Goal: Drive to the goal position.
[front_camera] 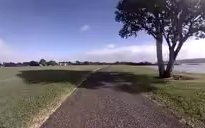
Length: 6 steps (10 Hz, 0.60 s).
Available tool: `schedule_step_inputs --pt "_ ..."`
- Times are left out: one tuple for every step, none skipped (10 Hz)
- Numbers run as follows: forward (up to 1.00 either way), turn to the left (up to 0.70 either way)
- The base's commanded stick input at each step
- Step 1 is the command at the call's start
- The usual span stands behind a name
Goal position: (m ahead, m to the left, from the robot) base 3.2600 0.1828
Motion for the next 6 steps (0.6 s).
schedule_step_inputs --pt "0.45 -0.27" --pt "0.45 -0.27" --pt "0.45 0.0" --pt "0.45 0.0" --pt "0.45 0.0" --pt "0.45 0.0"
